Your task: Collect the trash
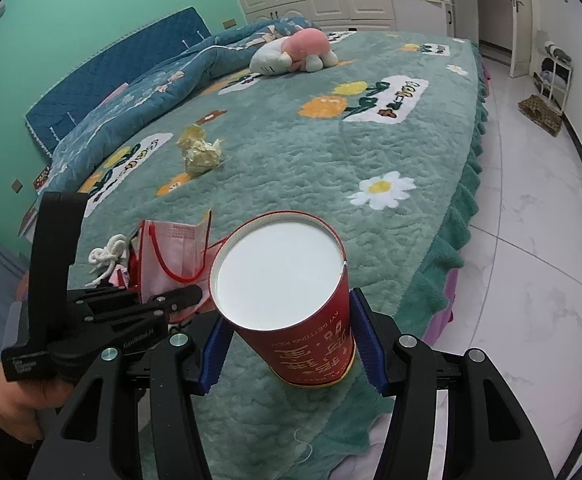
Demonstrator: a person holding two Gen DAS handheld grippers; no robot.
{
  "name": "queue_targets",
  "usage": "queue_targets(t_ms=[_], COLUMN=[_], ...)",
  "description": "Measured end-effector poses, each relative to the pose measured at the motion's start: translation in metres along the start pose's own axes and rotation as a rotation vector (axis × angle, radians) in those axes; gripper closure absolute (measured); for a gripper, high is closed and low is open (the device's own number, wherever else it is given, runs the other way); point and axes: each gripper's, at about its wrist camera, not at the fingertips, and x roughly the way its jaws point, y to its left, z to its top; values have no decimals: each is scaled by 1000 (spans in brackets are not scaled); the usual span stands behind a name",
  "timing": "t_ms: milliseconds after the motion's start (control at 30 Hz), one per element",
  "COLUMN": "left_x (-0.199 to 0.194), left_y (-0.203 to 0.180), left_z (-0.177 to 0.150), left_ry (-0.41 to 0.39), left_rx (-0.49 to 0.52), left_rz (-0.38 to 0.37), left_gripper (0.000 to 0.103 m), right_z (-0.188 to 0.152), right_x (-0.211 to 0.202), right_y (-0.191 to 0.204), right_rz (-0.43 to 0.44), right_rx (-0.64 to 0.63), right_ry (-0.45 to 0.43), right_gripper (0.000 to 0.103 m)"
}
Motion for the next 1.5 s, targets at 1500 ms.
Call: queue_targets(t_ms=[1500], left_x=[-139], left_y=[-176], left_z=[-103], left_ry=[-211], left_rx=[335], left_rz=[-89], left_gripper=[96], right_z=[-120], right_x=[-232], right_y=[-34], right_rz=[-19], right_rx=[126], right_ry=[-269], right_gripper=[47])
